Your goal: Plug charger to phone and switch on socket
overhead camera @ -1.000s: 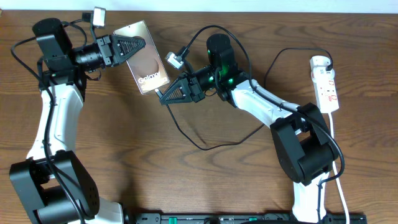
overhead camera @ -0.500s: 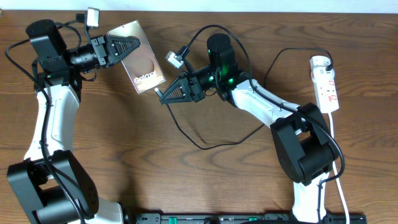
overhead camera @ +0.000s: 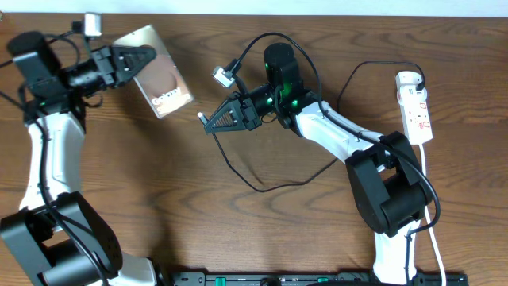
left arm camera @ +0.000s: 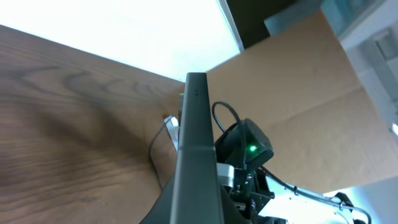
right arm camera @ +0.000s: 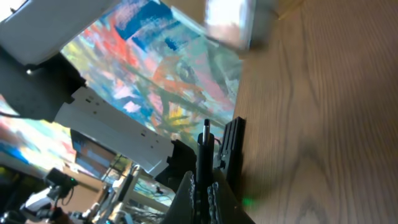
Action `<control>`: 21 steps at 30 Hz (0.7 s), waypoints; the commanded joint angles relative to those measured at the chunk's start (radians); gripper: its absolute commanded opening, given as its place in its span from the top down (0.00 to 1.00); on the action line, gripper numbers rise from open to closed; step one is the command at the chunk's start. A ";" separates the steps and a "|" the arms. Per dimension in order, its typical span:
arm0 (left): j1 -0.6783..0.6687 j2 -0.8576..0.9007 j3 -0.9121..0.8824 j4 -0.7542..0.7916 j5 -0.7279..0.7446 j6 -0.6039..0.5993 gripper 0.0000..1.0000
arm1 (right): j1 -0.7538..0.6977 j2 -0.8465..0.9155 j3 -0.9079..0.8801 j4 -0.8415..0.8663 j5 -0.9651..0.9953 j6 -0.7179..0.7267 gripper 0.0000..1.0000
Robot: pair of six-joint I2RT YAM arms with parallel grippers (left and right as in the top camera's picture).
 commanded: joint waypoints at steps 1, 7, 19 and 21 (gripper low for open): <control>0.034 -0.010 0.002 0.004 0.061 -0.029 0.93 | -0.018 -0.029 0.008 -0.057 0.066 -0.015 0.99; 0.047 -0.010 0.002 0.004 0.068 -0.036 0.92 | -0.048 -0.029 0.008 -0.354 0.305 -0.083 0.99; 0.047 -0.010 0.002 0.004 0.068 -0.035 0.93 | -0.127 -0.029 0.032 -0.954 0.966 -0.200 0.99; 0.047 -0.010 0.002 0.004 0.068 -0.035 0.92 | -0.129 -0.029 0.054 -1.053 1.091 -0.207 0.99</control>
